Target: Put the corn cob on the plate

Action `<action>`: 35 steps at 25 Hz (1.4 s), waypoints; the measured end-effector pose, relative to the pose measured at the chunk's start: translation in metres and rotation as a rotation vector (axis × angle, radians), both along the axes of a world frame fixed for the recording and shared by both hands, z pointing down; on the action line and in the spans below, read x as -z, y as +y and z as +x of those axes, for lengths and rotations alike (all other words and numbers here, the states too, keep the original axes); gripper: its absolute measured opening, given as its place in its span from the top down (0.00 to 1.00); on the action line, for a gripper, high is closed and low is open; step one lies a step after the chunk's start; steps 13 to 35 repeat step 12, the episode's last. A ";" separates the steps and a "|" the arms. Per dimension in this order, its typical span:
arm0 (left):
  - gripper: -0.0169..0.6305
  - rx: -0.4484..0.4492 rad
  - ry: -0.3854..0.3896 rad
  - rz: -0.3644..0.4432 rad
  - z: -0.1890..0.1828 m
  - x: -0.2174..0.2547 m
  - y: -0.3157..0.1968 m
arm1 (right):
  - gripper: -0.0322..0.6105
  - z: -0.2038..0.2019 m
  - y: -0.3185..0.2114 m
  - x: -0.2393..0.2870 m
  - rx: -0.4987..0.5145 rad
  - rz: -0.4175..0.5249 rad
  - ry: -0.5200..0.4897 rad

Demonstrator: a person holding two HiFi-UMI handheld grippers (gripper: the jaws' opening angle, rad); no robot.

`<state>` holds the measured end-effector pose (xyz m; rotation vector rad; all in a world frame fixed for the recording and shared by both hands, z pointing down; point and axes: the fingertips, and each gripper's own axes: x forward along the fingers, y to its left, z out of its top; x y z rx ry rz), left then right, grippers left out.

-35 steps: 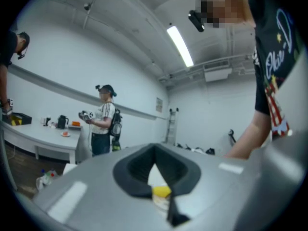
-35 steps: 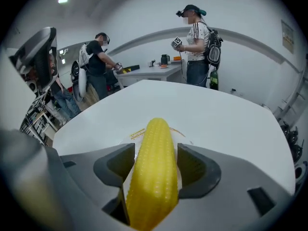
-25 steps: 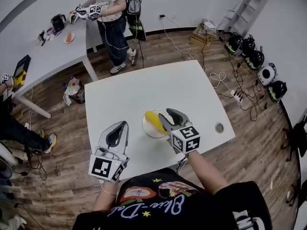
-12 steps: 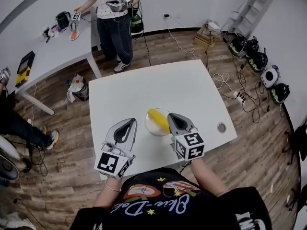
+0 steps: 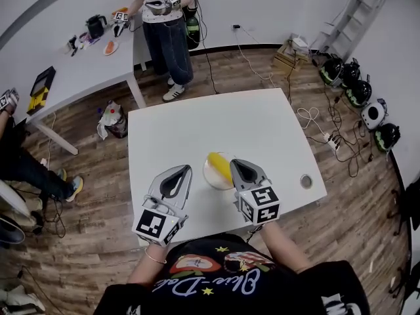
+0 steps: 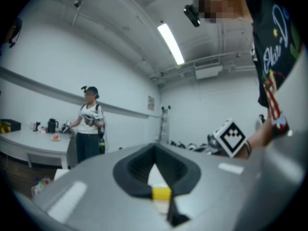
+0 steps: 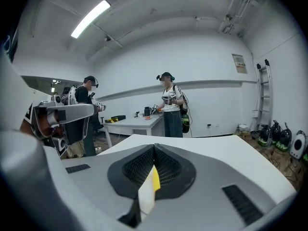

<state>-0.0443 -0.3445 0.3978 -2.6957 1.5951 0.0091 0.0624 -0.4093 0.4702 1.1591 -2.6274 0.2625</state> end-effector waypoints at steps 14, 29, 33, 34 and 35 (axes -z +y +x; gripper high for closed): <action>0.99 0.001 -0.009 0.006 -0.002 -0.001 -0.005 | 0.93 -0.004 -0.004 -0.004 0.023 -0.026 -0.004; 0.99 0.001 -0.009 0.006 -0.002 -0.001 -0.005 | 0.93 -0.004 -0.004 -0.004 0.023 -0.026 -0.004; 0.99 0.001 -0.009 0.006 -0.002 -0.001 -0.005 | 0.93 -0.004 -0.004 -0.004 0.023 -0.026 -0.004; 0.99 0.001 -0.009 0.006 -0.002 -0.001 -0.005 | 0.93 -0.004 -0.004 -0.004 0.023 -0.026 -0.004; 0.99 0.001 -0.009 0.006 -0.002 -0.001 -0.005 | 0.93 -0.004 -0.004 -0.004 0.023 -0.026 -0.004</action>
